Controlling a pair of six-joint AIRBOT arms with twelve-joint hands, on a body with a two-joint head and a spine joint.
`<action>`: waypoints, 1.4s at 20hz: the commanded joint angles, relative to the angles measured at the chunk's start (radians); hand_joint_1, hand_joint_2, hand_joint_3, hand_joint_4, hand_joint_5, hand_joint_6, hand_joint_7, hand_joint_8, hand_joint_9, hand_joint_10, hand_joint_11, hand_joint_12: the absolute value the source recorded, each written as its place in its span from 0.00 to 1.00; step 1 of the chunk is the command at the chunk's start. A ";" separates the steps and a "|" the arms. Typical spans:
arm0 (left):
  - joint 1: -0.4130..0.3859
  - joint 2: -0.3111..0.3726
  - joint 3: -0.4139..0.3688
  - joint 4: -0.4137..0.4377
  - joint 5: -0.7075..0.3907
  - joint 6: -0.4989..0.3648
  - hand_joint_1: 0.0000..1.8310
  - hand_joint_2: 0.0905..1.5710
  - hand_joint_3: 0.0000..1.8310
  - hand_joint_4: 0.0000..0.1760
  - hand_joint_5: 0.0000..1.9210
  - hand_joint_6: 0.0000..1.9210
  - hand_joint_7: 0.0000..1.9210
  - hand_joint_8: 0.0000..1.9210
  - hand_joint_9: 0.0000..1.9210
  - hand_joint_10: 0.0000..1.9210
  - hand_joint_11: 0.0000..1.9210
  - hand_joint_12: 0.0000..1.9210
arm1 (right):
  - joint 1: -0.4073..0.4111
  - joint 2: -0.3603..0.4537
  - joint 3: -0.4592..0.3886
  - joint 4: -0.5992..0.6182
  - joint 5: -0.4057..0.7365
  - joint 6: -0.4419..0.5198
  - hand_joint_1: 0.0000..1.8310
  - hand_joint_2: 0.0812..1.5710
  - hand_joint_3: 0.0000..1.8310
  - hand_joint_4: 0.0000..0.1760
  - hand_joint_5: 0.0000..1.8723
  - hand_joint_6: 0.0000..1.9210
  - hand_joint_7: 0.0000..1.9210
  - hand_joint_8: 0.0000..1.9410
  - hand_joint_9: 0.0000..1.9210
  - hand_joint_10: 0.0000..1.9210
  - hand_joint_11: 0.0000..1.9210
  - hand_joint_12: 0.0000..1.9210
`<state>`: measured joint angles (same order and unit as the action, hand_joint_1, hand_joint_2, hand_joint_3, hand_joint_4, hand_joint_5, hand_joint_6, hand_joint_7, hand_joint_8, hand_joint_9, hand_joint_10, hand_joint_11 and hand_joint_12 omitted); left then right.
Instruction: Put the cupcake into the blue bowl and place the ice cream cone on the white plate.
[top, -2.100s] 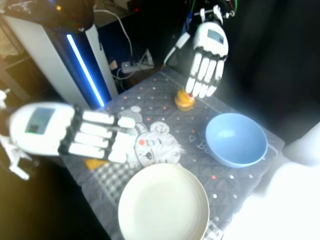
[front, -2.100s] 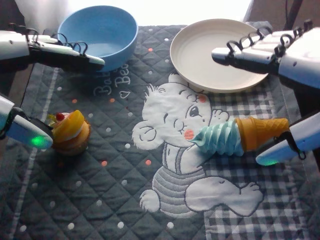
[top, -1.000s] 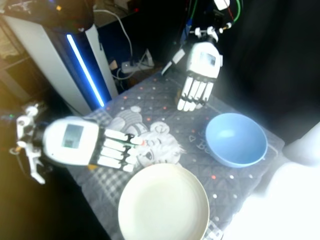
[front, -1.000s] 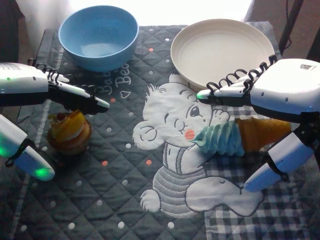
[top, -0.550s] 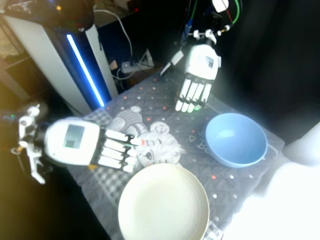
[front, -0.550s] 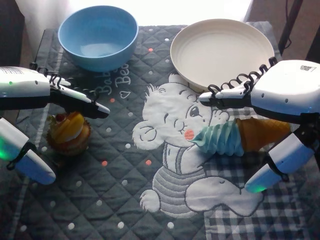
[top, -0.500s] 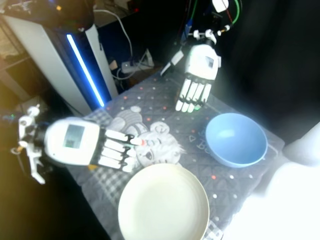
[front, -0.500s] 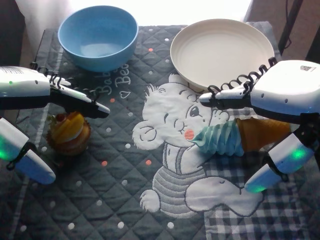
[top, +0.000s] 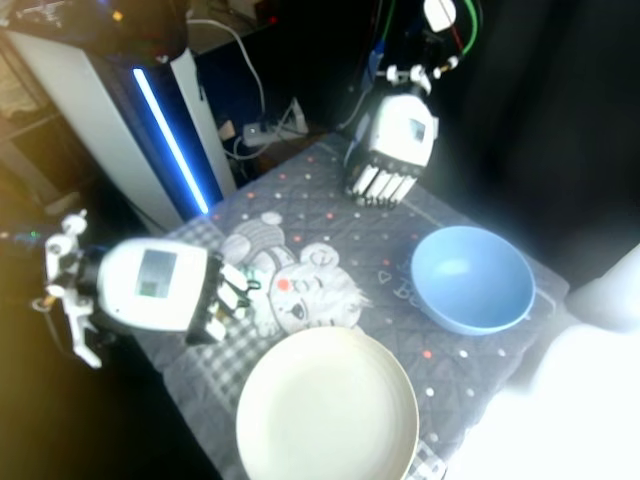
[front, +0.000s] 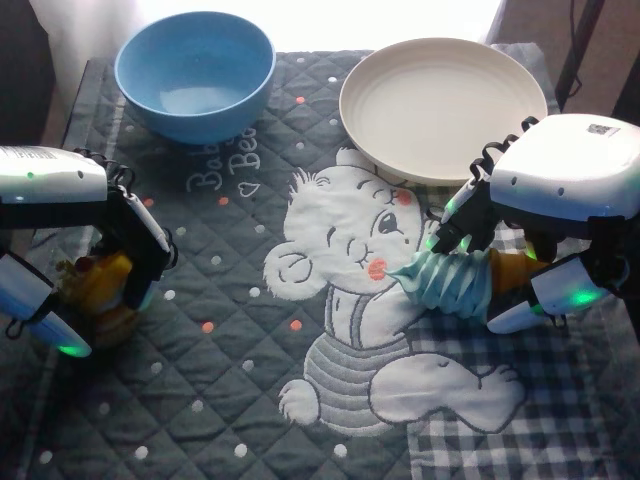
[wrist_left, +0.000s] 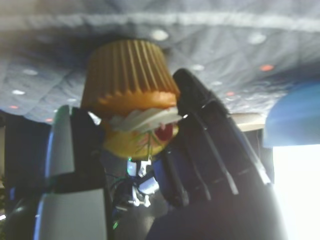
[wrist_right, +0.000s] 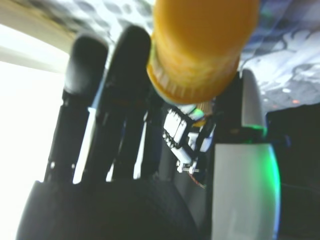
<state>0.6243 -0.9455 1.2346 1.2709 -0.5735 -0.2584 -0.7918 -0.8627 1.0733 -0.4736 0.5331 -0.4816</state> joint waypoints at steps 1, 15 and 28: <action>0.001 -0.003 0.004 -0.036 -0.026 0.004 0.76 0.67 0.00 0.00 0.52 0.53 0.54 0.35 0.52 0.55 0.44 0.50 | 0.006 -0.010 0.006 0.008 0.048 -0.006 0.71 0.64 0.00 0.00 0.56 0.35 0.68 0.31 0.85 0.01 0.68 0.47; 0.022 -0.001 0.009 -0.104 -0.028 0.048 0.76 0.65 0.00 0.00 0.54 0.47 0.57 0.33 0.55 0.52 0.45 0.53 | 0.007 -0.034 0.039 0.039 0.051 -0.006 0.71 0.63 0.00 0.00 0.57 0.37 0.72 0.22 0.86 0.00 0.68 0.48; 0.006 0.041 0.011 -0.301 -0.062 0.199 0.74 0.67 0.00 0.00 0.53 0.48 0.56 0.39 0.49 0.56 0.35 0.63 | 0.050 0.007 0.030 0.123 0.206 -0.029 0.71 0.64 0.00 0.00 0.56 0.38 0.69 0.28 0.83 0.00 0.64 0.54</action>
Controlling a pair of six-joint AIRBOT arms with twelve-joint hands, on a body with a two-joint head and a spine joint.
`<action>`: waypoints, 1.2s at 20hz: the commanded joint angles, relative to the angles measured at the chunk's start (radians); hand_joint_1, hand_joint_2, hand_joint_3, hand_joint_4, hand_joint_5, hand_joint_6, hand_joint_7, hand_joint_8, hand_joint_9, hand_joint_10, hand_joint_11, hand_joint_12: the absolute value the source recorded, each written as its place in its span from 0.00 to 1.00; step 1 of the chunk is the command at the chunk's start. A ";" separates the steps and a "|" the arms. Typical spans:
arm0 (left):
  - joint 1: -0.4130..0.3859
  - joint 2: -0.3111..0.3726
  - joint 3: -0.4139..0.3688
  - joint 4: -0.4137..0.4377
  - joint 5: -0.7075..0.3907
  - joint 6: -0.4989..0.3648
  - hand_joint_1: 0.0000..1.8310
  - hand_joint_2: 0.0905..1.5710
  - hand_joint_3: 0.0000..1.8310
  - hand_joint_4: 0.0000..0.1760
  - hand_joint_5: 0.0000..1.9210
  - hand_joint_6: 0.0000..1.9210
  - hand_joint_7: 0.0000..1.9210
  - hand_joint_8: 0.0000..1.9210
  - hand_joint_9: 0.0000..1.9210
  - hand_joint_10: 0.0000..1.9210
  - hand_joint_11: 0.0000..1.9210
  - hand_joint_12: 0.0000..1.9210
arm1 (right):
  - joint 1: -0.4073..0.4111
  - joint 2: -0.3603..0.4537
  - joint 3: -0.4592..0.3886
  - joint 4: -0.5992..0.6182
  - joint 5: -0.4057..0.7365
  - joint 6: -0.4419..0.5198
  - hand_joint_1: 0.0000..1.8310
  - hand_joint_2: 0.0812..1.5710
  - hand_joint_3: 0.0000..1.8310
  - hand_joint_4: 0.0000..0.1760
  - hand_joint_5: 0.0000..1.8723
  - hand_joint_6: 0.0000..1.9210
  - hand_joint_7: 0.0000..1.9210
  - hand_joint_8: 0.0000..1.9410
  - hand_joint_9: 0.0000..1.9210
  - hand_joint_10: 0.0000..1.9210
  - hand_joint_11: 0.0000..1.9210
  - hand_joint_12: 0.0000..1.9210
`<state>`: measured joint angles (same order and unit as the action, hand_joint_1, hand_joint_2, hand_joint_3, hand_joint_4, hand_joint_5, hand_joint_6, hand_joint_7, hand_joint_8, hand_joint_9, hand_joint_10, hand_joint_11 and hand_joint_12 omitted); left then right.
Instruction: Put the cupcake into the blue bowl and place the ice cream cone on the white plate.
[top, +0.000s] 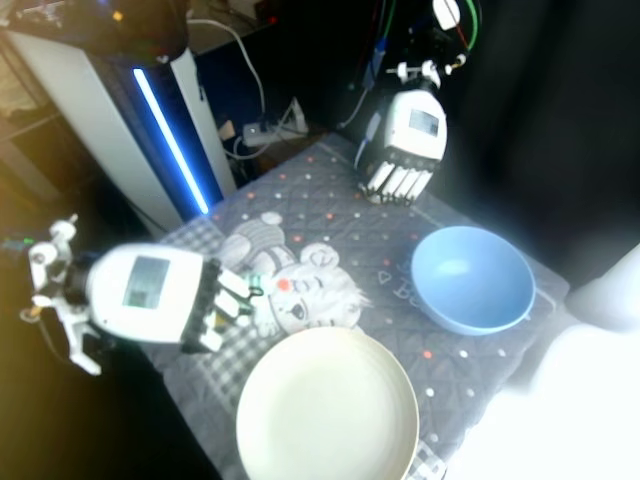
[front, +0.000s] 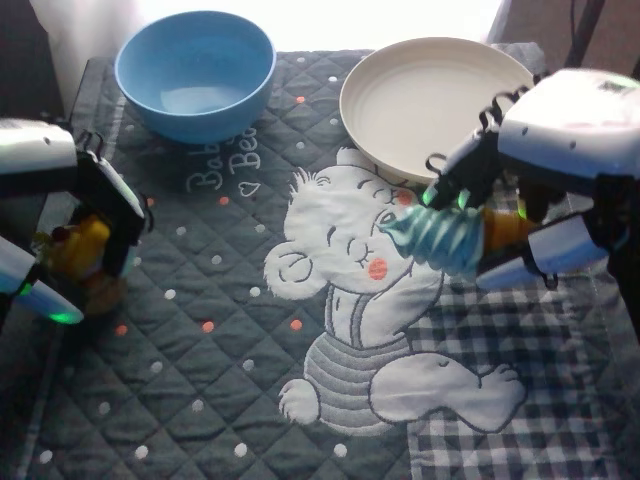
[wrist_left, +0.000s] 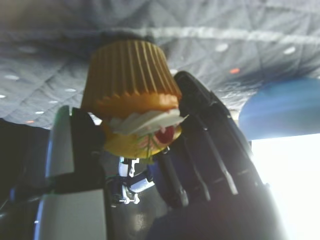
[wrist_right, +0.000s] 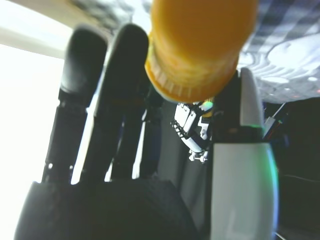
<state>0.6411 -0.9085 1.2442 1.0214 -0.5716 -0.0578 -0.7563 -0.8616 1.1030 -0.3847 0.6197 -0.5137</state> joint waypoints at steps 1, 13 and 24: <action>-0.027 0.009 0.001 -0.059 -0.065 0.009 0.76 0.66 0.00 0.00 0.53 0.44 0.59 0.33 0.52 0.57 0.39 0.62 | 0.019 0.006 -0.004 0.050 0.133 -0.017 0.71 0.64 0.00 0.00 0.56 0.38 0.68 0.29 0.82 0.00 0.63 0.55; -0.231 -0.022 0.109 -0.176 -0.045 0.091 0.76 0.64 0.00 0.00 0.52 0.40 0.62 0.32 0.59 0.50 0.48 0.54 | 0.129 -0.004 0.008 0.123 0.178 -0.172 0.71 0.65 0.00 0.00 0.53 0.44 0.68 0.28 0.80 0.00 0.64 0.44; -0.399 -0.189 0.284 -0.073 0.131 0.073 0.76 0.65 0.00 0.00 0.49 0.51 0.60 0.31 0.59 0.46 0.54 0.44 | 0.269 -0.130 0.170 0.121 0.031 -0.190 0.71 0.63 0.00 0.00 0.58 0.34 0.69 0.28 0.81 0.00 0.70 0.39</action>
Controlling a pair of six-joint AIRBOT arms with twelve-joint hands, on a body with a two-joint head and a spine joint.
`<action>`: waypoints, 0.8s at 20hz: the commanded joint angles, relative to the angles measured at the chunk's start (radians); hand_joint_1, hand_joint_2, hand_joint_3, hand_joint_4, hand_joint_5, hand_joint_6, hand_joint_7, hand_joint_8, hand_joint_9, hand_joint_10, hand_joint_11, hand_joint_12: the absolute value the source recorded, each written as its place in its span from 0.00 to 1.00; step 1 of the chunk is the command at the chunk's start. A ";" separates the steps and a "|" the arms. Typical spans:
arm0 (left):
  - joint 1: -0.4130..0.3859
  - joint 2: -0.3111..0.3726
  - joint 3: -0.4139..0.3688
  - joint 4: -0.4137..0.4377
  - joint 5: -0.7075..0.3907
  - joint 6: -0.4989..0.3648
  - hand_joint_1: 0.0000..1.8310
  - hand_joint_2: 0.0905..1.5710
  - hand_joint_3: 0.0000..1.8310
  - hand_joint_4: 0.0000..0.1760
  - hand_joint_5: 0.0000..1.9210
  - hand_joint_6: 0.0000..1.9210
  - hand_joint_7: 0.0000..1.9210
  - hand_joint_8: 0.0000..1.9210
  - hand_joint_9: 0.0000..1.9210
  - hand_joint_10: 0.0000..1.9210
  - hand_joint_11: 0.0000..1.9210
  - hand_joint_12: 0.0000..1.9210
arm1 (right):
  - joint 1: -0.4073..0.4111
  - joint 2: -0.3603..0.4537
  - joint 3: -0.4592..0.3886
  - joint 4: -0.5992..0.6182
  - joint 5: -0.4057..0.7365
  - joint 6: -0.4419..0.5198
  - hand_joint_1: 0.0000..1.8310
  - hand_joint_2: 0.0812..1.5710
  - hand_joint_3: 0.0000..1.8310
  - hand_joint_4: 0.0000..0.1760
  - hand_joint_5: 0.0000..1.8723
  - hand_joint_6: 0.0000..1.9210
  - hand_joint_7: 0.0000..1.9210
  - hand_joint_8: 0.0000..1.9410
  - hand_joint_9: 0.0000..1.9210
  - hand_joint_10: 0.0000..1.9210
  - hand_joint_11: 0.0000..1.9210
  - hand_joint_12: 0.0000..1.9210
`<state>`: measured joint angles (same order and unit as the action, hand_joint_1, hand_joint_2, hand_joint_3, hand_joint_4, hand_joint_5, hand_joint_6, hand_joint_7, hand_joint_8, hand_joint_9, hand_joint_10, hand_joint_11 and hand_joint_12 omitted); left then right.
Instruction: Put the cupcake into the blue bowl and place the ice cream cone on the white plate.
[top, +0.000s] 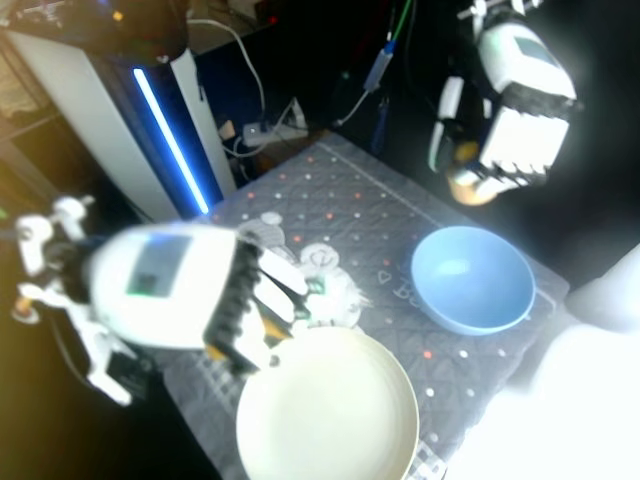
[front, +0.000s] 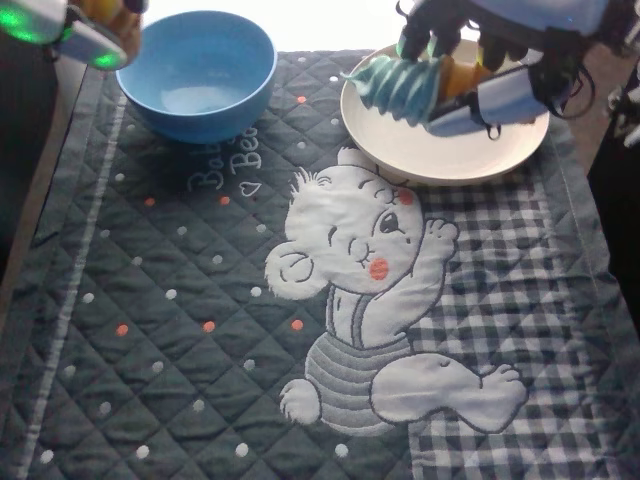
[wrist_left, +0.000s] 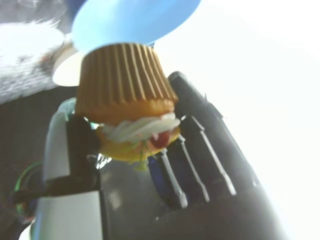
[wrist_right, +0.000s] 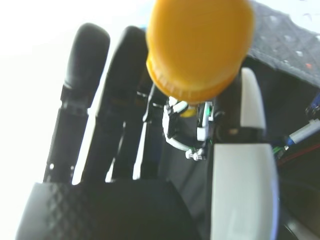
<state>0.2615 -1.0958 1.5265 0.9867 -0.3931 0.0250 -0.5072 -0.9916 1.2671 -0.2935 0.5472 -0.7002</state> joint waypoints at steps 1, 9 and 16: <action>-0.019 -0.012 0.015 -0.038 -0.039 -0.013 0.76 0.65 0.00 0.00 0.48 0.52 0.60 0.31 0.60 0.45 0.55 0.44 | 0.025 -0.007 0.014 0.030 0.096 -0.004 0.70 0.64 0.00 0.00 0.58 0.34 0.68 0.30 0.81 0.00 0.70 0.38; -0.021 -0.190 0.200 -0.038 0.062 -0.067 0.76 0.66 0.00 0.00 0.48 0.49 0.57 0.37 0.58 0.50 0.53 0.43 | 0.111 -0.117 0.165 0.030 -0.038 -0.011 0.69 0.65 0.00 0.00 0.55 0.42 0.64 0.35 0.82 0.00 0.72 0.38; -0.020 -0.296 0.292 -0.022 0.132 -0.081 0.76 0.67 0.00 0.00 0.47 0.53 0.54 0.40 0.56 0.53 0.51 0.42 | 0.140 -0.205 0.264 0.031 -0.128 -0.011 0.69 0.66 0.00 0.00 0.54 0.42 0.60 0.43 0.81 0.00 0.67 0.45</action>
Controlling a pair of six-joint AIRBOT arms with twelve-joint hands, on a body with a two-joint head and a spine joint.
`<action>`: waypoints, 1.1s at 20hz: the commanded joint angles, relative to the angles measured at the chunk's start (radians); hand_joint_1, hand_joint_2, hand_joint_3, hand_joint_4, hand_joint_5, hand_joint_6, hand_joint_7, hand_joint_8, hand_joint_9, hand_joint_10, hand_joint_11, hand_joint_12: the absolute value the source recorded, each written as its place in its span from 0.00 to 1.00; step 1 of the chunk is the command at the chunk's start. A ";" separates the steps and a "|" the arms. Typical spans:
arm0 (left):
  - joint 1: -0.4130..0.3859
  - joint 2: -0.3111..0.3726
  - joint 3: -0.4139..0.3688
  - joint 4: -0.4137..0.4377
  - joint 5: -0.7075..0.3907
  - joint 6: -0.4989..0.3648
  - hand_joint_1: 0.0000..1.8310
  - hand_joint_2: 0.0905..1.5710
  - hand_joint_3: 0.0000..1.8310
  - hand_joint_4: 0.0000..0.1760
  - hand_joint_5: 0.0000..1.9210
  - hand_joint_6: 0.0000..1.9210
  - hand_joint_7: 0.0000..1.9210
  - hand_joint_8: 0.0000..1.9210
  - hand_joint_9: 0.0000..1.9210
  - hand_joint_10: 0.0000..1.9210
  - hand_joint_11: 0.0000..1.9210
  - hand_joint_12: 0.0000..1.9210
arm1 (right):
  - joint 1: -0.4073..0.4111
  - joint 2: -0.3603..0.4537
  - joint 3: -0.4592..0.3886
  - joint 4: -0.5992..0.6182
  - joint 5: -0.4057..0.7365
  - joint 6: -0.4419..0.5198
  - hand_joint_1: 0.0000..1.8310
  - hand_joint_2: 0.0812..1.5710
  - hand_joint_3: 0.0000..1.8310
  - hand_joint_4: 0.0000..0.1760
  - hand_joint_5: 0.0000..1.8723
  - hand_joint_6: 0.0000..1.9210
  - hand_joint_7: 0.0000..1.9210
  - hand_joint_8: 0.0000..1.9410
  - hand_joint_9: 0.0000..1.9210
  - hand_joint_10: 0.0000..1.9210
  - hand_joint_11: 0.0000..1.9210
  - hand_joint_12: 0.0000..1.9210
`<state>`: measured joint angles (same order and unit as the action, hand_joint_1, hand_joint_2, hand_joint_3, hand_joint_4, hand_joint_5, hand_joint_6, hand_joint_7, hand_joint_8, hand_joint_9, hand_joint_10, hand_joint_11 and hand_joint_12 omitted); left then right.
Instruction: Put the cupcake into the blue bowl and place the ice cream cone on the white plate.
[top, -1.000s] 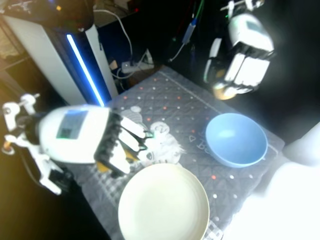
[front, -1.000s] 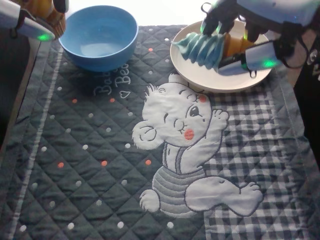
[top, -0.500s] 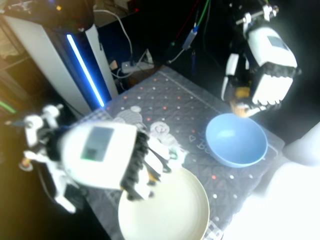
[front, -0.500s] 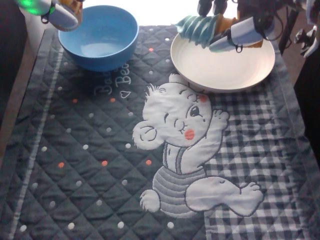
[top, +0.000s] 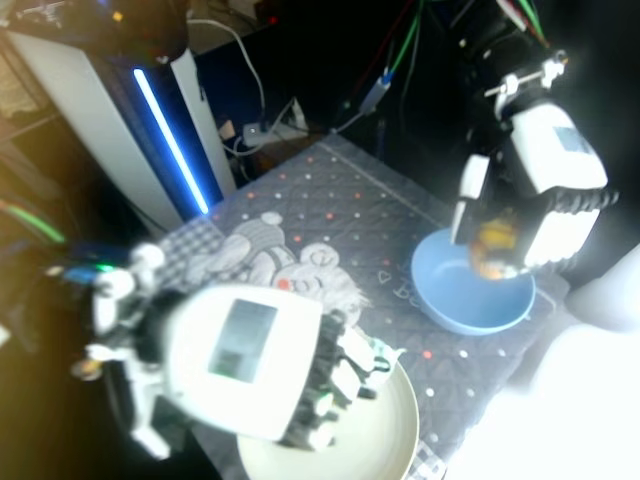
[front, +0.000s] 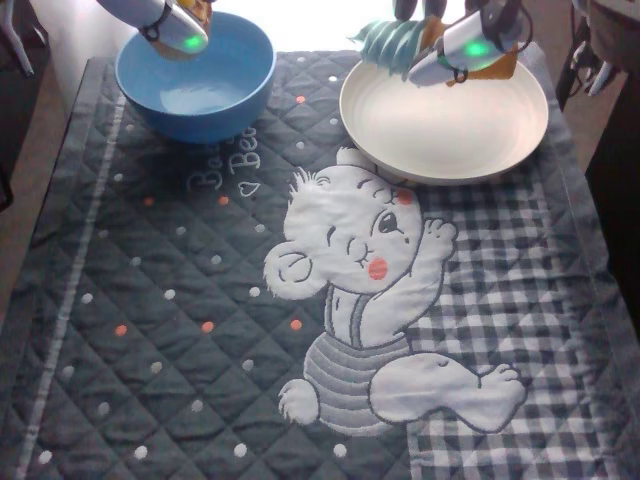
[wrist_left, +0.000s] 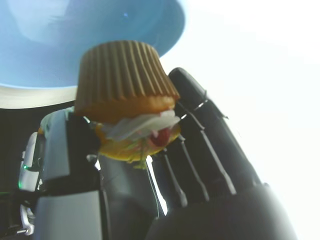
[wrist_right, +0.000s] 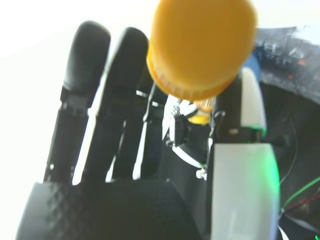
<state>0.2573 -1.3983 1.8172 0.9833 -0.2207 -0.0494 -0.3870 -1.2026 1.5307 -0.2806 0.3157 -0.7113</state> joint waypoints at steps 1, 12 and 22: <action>-0.015 -0.004 0.011 -0.018 -0.037 -0.010 0.76 0.67 0.00 0.00 0.47 0.53 0.54 0.42 0.55 0.53 0.49 0.44 | 0.020 -0.001 0.009 0.020 0.097 0.000 0.69 0.66 0.00 0.00 0.55 0.41 0.63 0.38 0.82 0.01 0.69 0.44; 0.006 -0.028 0.016 -0.015 -0.033 -0.027 0.76 0.64 0.00 0.00 0.52 0.41 0.61 0.31 0.60 0.50 0.48 0.55 | 0.021 -0.008 0.014 0.028 0.091 0.000 0.70 0.65 0.00 0.00 0.56 0.39 0.63 0.40 0.83 0.01 0.68 0.48; 0.016 -0.030 0.007 -0.003 -0.059 -0.033 0.40 0.48 0.00 0.19 0.23 0.00 0.17 0.00 0.16 0.00 0.02 0.40 | 0.021 -0.001 -0.010 0.030 0.095 0.000 0.38 0.43 0.00 0.74 0.10 0.00 0.22 0.00 0.28 0.00 0.02 0.73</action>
<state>0.2844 -1.4254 1.8206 0.9974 -0.2150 -0.0753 -0.3851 -1.2026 1.5139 -0.2646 0.2951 -0.7120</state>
